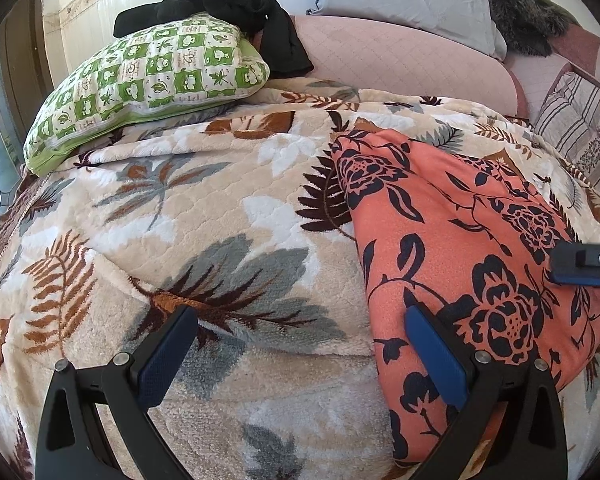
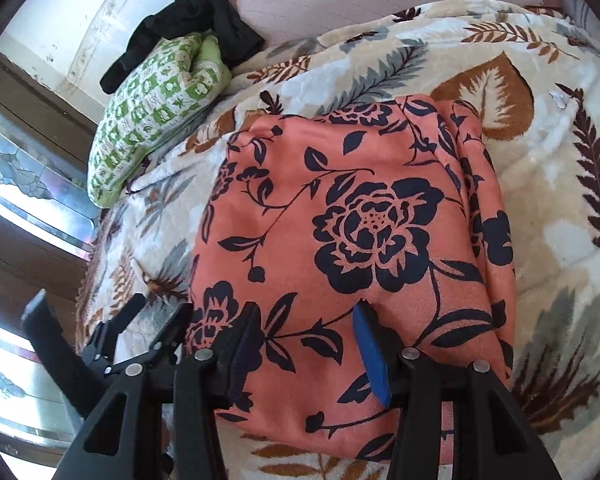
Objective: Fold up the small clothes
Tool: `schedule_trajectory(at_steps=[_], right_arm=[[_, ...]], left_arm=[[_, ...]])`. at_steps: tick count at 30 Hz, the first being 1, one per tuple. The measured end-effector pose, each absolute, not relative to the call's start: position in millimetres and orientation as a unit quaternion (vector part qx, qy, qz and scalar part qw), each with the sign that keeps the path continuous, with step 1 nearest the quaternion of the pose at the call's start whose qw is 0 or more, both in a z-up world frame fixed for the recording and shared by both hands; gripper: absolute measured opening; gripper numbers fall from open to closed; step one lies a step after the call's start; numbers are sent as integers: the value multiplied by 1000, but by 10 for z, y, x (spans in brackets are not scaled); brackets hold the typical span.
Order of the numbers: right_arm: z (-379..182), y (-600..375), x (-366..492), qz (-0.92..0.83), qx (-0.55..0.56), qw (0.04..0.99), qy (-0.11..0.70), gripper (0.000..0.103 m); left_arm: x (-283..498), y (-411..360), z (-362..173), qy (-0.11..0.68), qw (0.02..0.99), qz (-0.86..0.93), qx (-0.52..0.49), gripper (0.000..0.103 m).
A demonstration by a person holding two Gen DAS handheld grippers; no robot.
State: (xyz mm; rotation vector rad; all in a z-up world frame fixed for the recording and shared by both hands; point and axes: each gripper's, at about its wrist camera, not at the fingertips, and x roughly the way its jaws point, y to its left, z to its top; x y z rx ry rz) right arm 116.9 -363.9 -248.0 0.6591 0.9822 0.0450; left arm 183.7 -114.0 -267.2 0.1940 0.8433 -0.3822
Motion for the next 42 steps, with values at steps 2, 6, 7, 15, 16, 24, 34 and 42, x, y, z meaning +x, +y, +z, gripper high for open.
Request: schedule_trajectory(at_steps=[2, 6, 7, 15, 16, 24, 34, 42], right_arm=[[-2375, -3844, 1067, 5, 324, 841, 434, 64], [-2300, -4320, 857, -25, 359, 849, 387, 79], [-2341, -4435, 819, -25, 381, 842, 380, 79], [-2707, -4737, 817, -6, 438, 802, 406, 79], [-2743, -4732, 823, -4, 436, 801, 411, 79], [-3025, -4620, 938, 21, 431, 785, 444, 80], [-3115, -4371, 1276, 60, 427, 796, 424, 87], [-3140, -4195, 1430, 71, 409, 806, 423, 84]], left_arm=[[1881, -1127, -2637, 420, 880, -202, 91, 103], [2016, -1029, -2562, 443, 858, -258, 37, 103], [2039, -1003, -2553, 445, 856, -265, 18, 103], [1853, -1321, -2574, 434, 841, -320, 55, 103], [1812, -1367, -2565, 429, 840, -327, 62, 103], [1647, -1645, -2690, 436, 822, -348, 110, 103], [1640, -1681, -2730, 440, 821, -345, 118, 103], [1607, -1702, -2723, 438, 821, -345, 126, 103]])
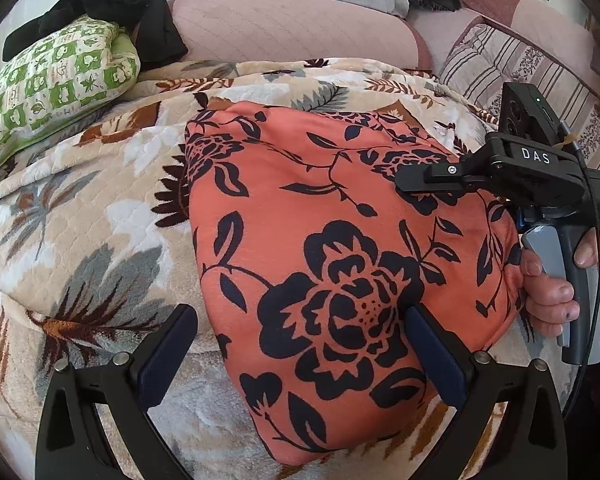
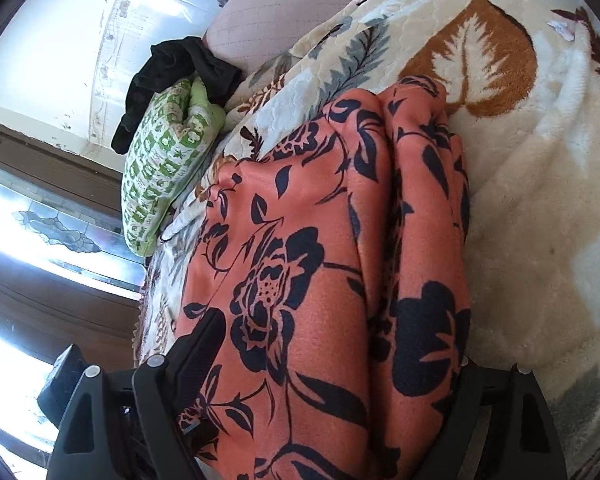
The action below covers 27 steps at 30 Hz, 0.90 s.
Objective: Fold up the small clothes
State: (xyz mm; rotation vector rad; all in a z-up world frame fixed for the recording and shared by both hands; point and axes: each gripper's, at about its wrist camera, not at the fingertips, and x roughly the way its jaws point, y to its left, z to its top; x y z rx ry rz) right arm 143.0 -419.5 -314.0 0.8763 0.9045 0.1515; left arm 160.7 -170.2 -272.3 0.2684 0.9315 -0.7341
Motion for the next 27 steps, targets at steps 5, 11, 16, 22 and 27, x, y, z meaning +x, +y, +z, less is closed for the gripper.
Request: schedule_trajectory(at_steps=[5, 11, 16, 22, 27], right_arm=[[-3153, -4192, 1400, 58, 399, 809, 427, 73], [-3156, -4172, 1394, 51, 383, 815, 431, 70], [-3153, -4163, 1400, 50, 380, 817, 432, 70], [-3152, -4145, 1411, 50, 377, 818, 431, 70], [-3150, -4145, 1403, 50, 376, 820, 429, 70]], left_arm=[[1577, -1721, -2714, 434, 822, -343, 133, 103], [1558, -1760, -2702, 434, 821, -343, 138, 103], [1528, -1770, -2650, 432, 820, -349, 142, 103], [1511, -1756, -2586, 427, 824, -344, 143, 103], [1519, -1732, -2512, 425, 829, -342, 127, 103]])
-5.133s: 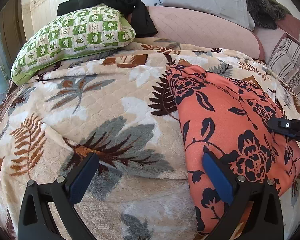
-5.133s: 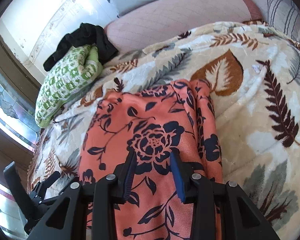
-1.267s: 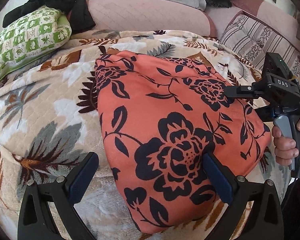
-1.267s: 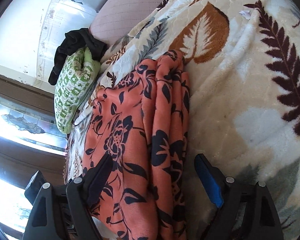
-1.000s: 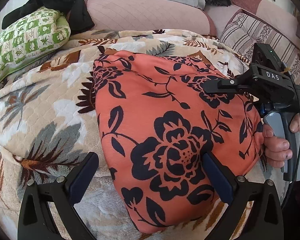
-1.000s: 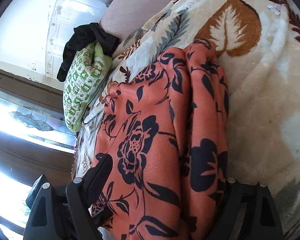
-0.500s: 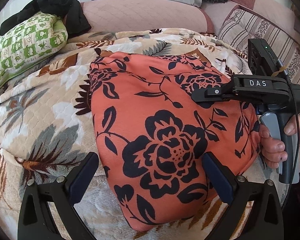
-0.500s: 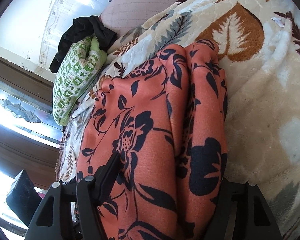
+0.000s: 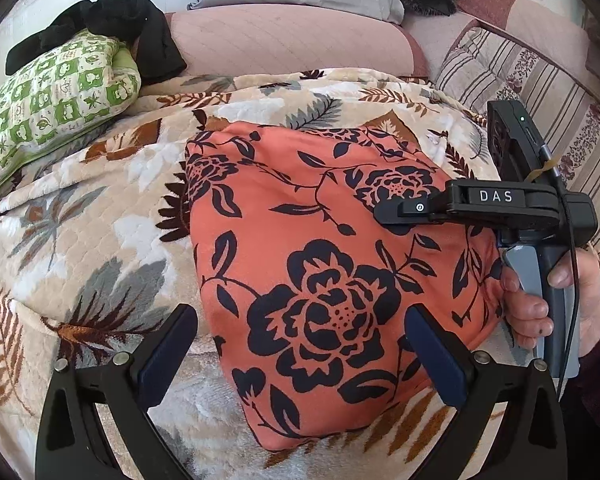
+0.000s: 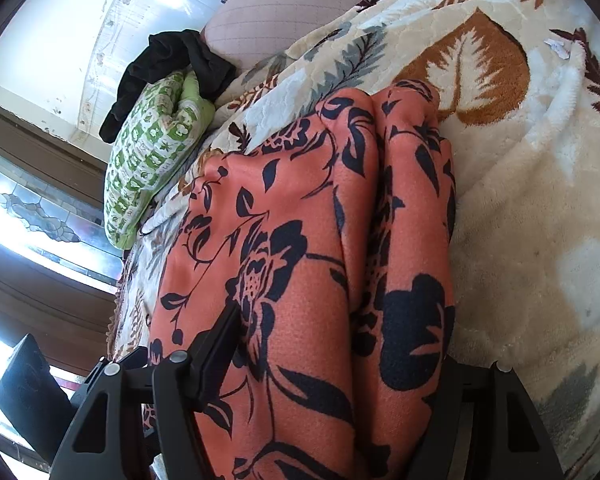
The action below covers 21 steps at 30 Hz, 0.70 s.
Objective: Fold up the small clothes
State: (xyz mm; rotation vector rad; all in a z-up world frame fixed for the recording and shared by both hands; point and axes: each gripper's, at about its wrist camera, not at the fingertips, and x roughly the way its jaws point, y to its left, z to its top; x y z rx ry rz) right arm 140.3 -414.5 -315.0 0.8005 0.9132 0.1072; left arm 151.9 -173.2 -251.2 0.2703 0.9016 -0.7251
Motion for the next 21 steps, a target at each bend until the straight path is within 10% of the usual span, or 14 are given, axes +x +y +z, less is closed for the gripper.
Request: schedule_trajectory(at_steps=[21], right_arm=[[-3159, -4162, 1365, 51, 371, 824, 425, 70]], left_arm=[[2016, -1533, -2651, 472, 828, -300, 42, 103]])
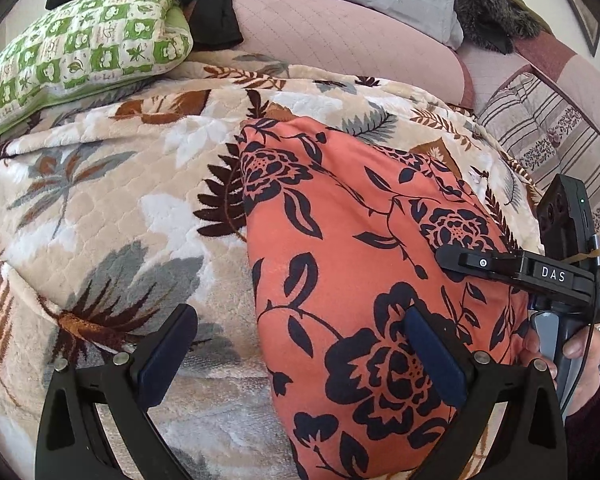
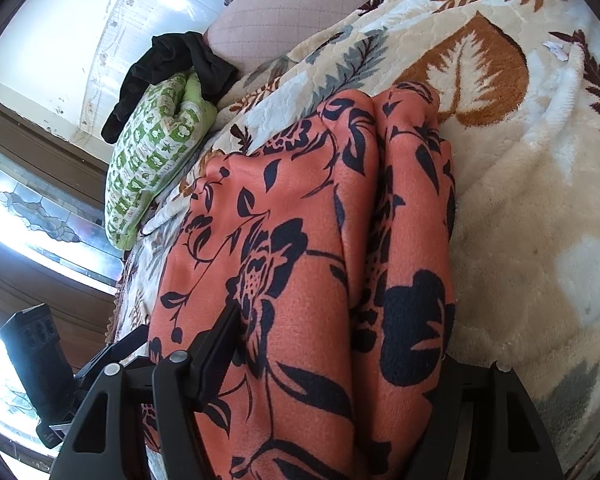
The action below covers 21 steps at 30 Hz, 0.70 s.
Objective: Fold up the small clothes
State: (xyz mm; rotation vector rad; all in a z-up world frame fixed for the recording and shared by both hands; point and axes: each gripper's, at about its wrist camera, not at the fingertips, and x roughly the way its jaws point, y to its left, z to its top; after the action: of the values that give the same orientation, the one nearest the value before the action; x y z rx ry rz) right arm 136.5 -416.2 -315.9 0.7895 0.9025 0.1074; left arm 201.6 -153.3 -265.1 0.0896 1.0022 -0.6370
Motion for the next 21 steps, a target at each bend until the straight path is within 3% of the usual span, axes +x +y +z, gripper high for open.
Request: schedule_trajectory(at_steps=[5, 8, 15, 21], right_arm=[[-3135, -4141, 1378, 45, 371, 823, 427, 70], [-3083, -4105, 1390, 34, 360, 826, 433, 68], [-2820, -3879, 1366, -9, 278, 861, 425, 54], [-2586, -3697, 1354, -31, 223, 887, 404, 47]], left_arm=[[2043, -1588, -2759, 497, 801, -334, 23, 103], [2066, -1579, -2842, 520, 773, -364, -10, 83], [1961, -1569, -2714, 486, 793, -367, 7, 57], [1911, -1524, -2556, 460, 813, -357, 18, 50]])
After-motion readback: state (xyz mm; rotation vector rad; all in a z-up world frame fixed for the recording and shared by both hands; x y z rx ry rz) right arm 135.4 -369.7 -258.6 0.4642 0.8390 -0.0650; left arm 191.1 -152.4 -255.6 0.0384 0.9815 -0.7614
